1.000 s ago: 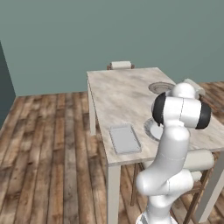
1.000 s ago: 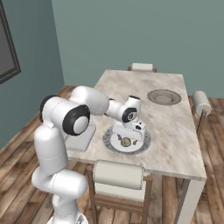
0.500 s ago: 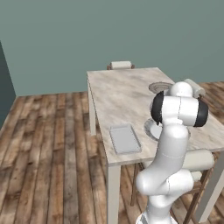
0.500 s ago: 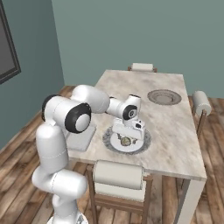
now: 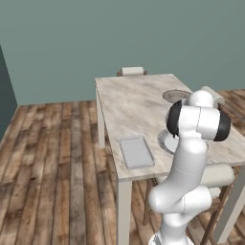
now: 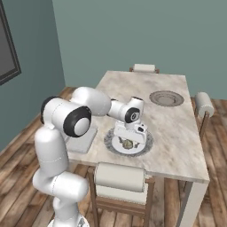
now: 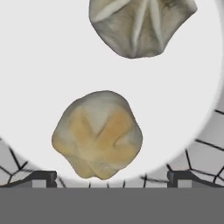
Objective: Place two dumplings into each of the tupperware containers and then place the containers in the fridge.
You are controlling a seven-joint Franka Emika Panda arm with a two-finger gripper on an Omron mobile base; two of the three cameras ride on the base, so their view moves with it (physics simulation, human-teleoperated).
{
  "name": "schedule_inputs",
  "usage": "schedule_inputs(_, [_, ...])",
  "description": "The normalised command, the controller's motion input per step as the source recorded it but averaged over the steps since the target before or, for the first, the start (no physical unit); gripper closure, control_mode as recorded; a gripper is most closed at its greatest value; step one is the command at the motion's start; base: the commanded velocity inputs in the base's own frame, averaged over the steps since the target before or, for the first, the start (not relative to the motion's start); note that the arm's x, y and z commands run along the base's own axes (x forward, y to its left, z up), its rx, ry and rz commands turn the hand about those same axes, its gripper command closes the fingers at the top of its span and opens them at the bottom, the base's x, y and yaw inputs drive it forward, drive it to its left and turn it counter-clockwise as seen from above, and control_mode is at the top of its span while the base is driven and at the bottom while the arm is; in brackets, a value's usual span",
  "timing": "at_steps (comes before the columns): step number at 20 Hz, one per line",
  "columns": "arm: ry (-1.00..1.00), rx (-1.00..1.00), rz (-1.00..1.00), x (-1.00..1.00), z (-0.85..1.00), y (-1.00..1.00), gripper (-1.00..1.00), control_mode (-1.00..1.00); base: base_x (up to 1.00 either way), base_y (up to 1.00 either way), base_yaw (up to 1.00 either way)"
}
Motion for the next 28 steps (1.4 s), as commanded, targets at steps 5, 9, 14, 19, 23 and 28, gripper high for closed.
schedule_inputs(5, [-0.02,0.0,0.0,0.02,0.0,0.0,-1.0,-1.0,0.0,0.0,0.0])
schedule_inputs(9, [0.0,0.0,0.0,0.09,0.0,0.04,-1.0,-1.0,0.0,0.0,0.0])
schedule_inputs(14, [0.0,0.0,0.0,0.05,-0.01,0.05,-1.0,-1.0,0.0,0.0,0.0])
schedule_inputs(19, [-0.01,0.0,0.0,0.11,-0.23,0.06,-1.0,-1.0,0.0,0.0,0.0])
schedule_inputs(23, [0.0,0.0,0.0,0.09,-0.43,0.05,-1.0,-1.0,0.0,0.0,0.0])
schedule_inputs(28, [0.0,0.0,0.0,0.02,-0.09,0.0,1.0,-1.0,0.0,0.0,0.0])
